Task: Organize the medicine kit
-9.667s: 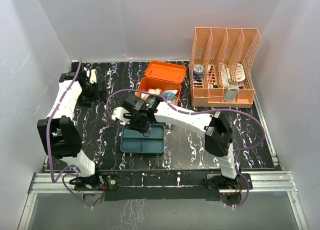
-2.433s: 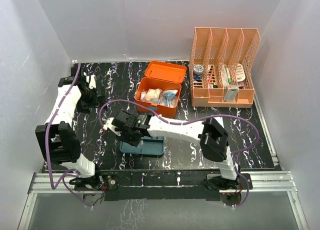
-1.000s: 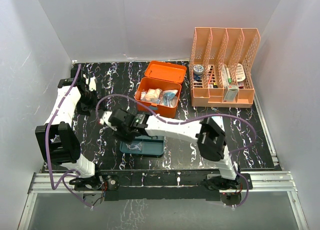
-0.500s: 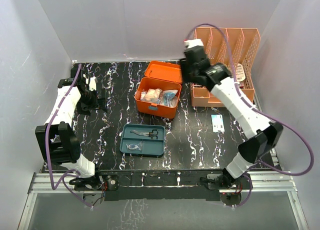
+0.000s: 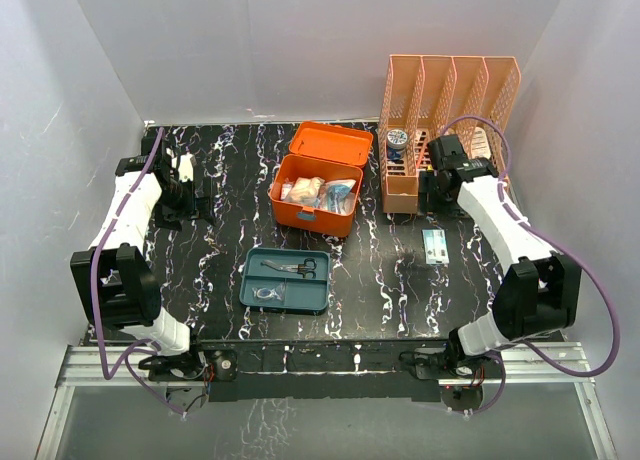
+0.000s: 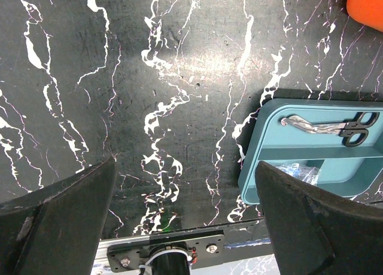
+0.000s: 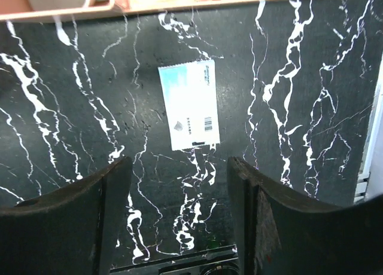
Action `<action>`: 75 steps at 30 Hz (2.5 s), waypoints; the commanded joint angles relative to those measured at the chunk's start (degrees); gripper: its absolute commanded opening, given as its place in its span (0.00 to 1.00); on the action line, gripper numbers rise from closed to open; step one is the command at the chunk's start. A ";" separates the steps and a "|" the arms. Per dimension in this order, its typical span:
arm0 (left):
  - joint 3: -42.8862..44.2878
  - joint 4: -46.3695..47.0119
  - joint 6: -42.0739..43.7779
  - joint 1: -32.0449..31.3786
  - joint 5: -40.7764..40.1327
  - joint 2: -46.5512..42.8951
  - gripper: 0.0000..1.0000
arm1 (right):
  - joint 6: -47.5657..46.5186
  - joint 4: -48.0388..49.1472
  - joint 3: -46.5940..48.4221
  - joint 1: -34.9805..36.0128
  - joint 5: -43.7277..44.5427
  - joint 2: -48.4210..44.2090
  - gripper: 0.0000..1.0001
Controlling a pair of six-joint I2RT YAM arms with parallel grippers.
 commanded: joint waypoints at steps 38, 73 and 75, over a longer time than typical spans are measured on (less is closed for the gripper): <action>2.23 -2.48 0.63 0.37 1.47 0.39 0.99 | -7.12 22.65 -19.28 -7.99 -10.64 8.00 0.58; 4.22 -2.89 -0.16 0.26 1.82 2.17 0.99 | -7.17 12.32 -5.68 -5.63 -13.14 1.45 0.03; 4.03 -2.91 -0.34 0.26 1.81 2.10 0.99 | -8.15 10.58 -1.42 -3.53 -14.16 0.95 0.02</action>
